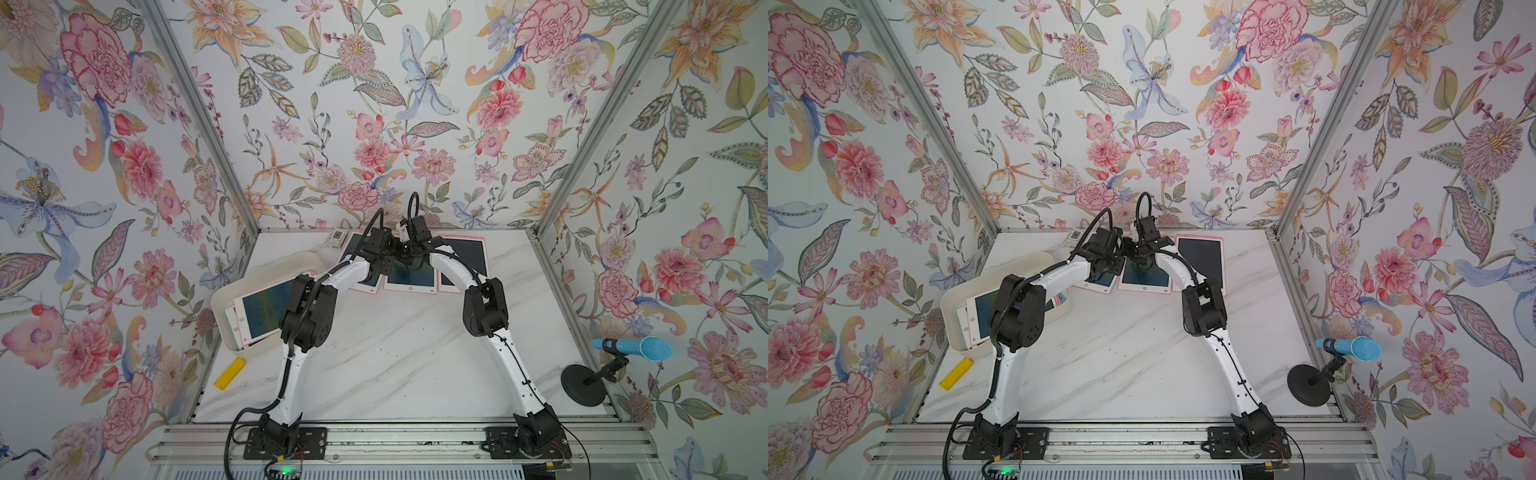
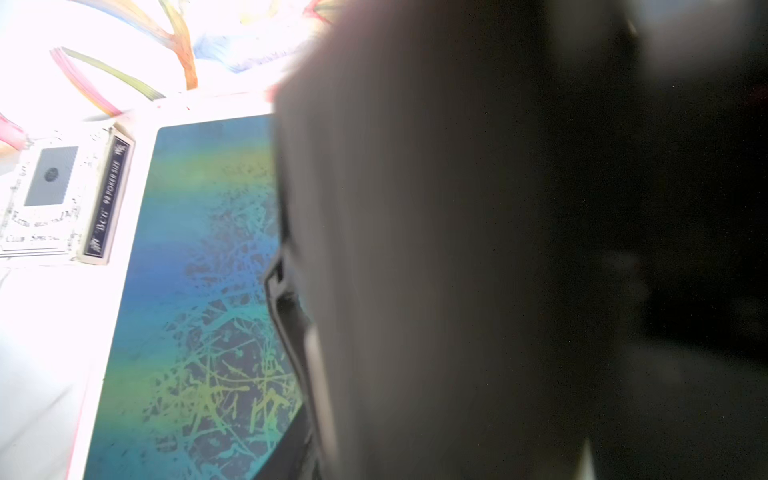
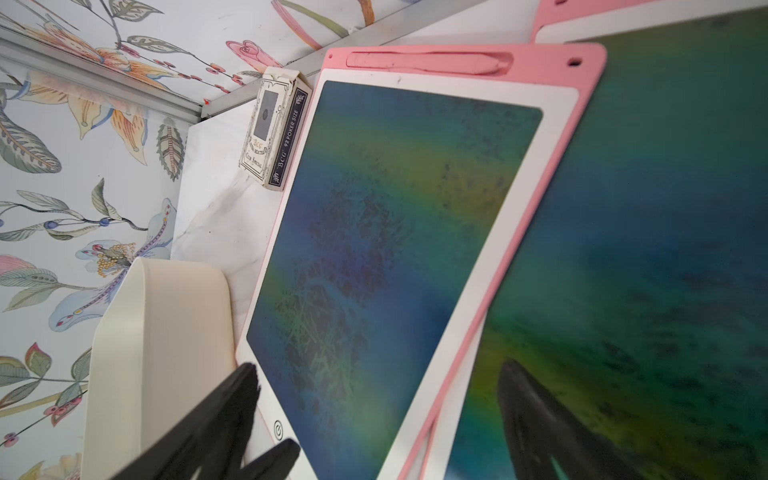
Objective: Take out the writing tablet from the storage box
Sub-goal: Place the writing tablet at the center of the board.
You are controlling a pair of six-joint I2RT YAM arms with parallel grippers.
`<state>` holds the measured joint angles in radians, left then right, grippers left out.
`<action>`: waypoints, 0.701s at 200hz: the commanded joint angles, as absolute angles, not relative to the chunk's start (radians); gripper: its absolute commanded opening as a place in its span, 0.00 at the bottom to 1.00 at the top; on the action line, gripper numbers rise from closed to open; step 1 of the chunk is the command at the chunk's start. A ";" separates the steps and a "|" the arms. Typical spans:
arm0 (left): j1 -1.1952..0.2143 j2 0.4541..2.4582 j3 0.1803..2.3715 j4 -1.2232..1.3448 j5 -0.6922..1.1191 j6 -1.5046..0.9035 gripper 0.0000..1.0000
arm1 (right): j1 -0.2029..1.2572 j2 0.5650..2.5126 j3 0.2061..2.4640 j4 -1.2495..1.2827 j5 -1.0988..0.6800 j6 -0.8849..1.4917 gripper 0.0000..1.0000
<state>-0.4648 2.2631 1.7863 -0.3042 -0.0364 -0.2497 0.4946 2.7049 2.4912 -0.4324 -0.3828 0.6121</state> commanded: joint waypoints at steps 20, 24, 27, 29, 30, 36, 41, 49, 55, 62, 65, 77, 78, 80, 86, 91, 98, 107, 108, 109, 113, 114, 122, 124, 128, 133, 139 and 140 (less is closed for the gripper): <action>-0.404 2.369 1.814 -0.359 -0.056 -0.264 0.40 | 0.502 2.518 2.374 -0.421 -0.367 0.482 0.91; -0.404 2.375 1.819 -0.356 -0.050 -0.258 0.40 | 0.500 2.506 2.357 -0.418 -0.365 0.478 0.91; -0.404 2.379 1.824 -0.353 -0.049 -0.255 0.41 | 0.499 2.497 2.342 -0.415 -0.362 0.474 0.91; -0.403 2.381 1.826 -0.350 -0.049 -0.253 0.41 | 0.498 2.489 2.332 -0.411 -0.360 0.472 0.91; -0.402 2.382 1.827 -0.349 -0.048 -0.253 0.41 | 0.497 2.485 2.326 -0.410 -0.359 0.471 0.91; -0.404 2.391 1.836 -0.344 -0.048 -0.250 0.43 | 0.494 2.461 2.290 -0.393 -0.352 0.464 0.91; -0.404 2.398 1.845 -0.339 -0.049 -0.250 0.44 | 0.491 2.441 2.258 -0.376 -0.349 0.460 0.91; -0.404 2.409 1.863 -0.332 -0.063 -0.255 0.45 | 0.484 2.411 2.207 -0.347 -0.345 0.460 0.91; -0.404 2.418 1.877 -0.326 -0.069 -0.259 0.45 | 0.479 2.389 2.170 -0.326 -0.347 0.459 0.91; -0.402 2.435 1.900 -0.329 -0.073 -0.262 0.46 | 0.472 2.368 2.132 -0.306 -0.348 0.460 0.91; -0.402 2.444 1.917 -0.334 -0.080 -0.265 0.46 | 0.468 2.360 2.119 -0.298 -0.347 0.460 0.91; -0.402 2.483 1.976 -0.348 -0.107 -0.274 0.46 | 0.458 2.335 2.077 -0.283 -0.356 0.455 0.91; -0.403 2.486 1.981 -0.350 -0.110 -0.275 0.46 | 0.455 2.334 2.073 -0.282 -0.356 0.455 0.91; -0.402 2.493 1.993 -0.353 -0.119 -0.277 0.46 | 0.454 2.329 2.066 -0.279 -0.358 0.454 0.91; -0.402 2.515 2.028 -0.364 -0.142 -0.281 0.46 | 0.449 2.316 2.041 -0.265 -0.365 0.454 0.91; -0.403 2.538 2.062 -0.377 -0.153 -0.283 0.46 | 0.445 2.301 2.014 -0.247 -0.369 0.454 0.91; -0.401 2.574 2.124 -0.408 -0.161 -0.285 0.46 | 0.441 2.281 1.974 -0.221 -0.375 0.453 0.91; -0.401 2.634 2.202 -0.454 -0.175 -0.288 0.46 | 0.437 2.253 1.929 -0.192 -0.380 0.453 0.91; -0.402 2.637 2.214 -0.460 -0.176 -0.289 0.46 | 0.435 2.250 1.924 -0.187 -0.380 0.453 0.91; -0.401 2.645 2.225 -0.465 -0.178 -0.289 0.46 | 0.435 2.248 1.920 -0.185 -0.381 0.453 0.91; -0.400 2.672 2.269 -0.488 -0.184 -0.290 0.46 | 0.433 2.237 1.901 -0.173 -0.383 0.452 0.91; -0.401 2.679 2.279 -0.494 -0.185 -0.291 0.46 | 0.433 2.234 1.898 -0.170 -0.383 0.451 0.91; -0.399 2.723 2.356 -0.525 -0.185 -0.291 0.46 | 0.431 2.213 1.864 -0.155 -0.384 0.444 0.91; -0.399 2.732 2.373 -0.533 -0.182 -0.292 0.46 | 0.431 2.208 1.856 -0.152 -0.384 0.442 0.91; -0.397 2.753 2.404 -0.544 -0.179 -0.296 0.46 | 0.429 2.197 1.841 -0.145 -0.383 0.441 0.91; -0.395 2.770 2.437 -0.558 -0.169 -0.300 0.46 | 0.428 2.186 1.823 -0.133 -0.387 0.439 0.91; -0.393 2.792 2.471 -0.570 -0.154 -0.302 0.46 | 0.424 2.171 1.799 -0.120 -0.391 0.439 0.92; -0.393 2.796 2.476 -0.572 -0.152 -0.303 0.46 | 0.424 2.170 1.796 -0.118 -0.390 0.439 0.92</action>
<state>-0.5591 2.6125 2.3642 -0.4774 0.1356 -0.1265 0.3397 2.3669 1.8751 -0.1173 -0.1745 0.5957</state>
